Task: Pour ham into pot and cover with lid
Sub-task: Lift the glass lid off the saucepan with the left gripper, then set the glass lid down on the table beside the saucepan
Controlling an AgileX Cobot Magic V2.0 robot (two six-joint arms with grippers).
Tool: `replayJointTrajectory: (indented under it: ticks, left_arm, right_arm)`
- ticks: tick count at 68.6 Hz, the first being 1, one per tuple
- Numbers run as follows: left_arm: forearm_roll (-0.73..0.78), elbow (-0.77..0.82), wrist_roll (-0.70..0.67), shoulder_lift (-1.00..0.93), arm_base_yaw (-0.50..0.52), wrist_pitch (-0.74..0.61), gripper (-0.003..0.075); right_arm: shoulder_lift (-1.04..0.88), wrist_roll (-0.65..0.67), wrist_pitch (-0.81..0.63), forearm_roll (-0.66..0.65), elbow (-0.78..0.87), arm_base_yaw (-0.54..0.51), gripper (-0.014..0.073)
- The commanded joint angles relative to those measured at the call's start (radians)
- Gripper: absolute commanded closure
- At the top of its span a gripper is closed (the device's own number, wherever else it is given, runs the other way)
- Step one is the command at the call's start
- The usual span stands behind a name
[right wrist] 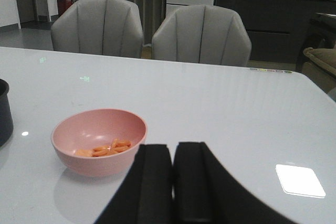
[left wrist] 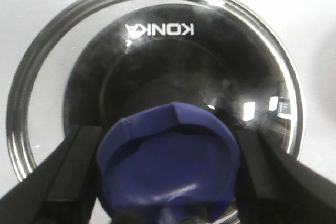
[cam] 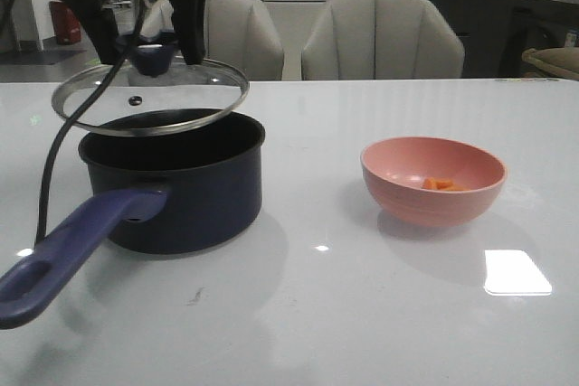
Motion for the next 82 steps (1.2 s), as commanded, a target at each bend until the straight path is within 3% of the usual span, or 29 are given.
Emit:
replayJointTrajectory:
  ticks: [1,11,35,58,72,82]
  left_arm:
    - [0.018,-0.036,0.045,-0.087,0.031,-0.011,0.0403]
    - [0.005,-0.034,0.131,-0.105,0.097,0.053,0.0403]
    - [0.011,0.063,0.275,-0.190,0.289,0.037,0.0408]
    - [-0.023,0.340,0.367,-0.228,0.486,-0.108,0.0408]
    - [-0.111,0.549,0.416,-0.228,0.540,-0.316,0.0408]
    - [-0.140,0.617,0.495,-0.201,0.551,-0.366,0.0406]
  right_arm:
    - [-0.021,0.000,-0.086,-0.006,-0.006,-0.008,0.0432]
    - [-0.021,0.000,-0.086,-0.006,-0.006,-0.008,0.0432]
    - [-0.021,0.000,-0.086,-0.006,-0.006,-0.008,0.0432]
    - [-0.021,0.000,-0.086,-0.006,-0.006,-0.008,0.0432]
    - [-0.021,0.000,-0.086,-0.006,-0.006,-0.008,0.0432]
    - [-0.021,0.000,-0.086,-0.006,-0.006,-0.008,0.0432]
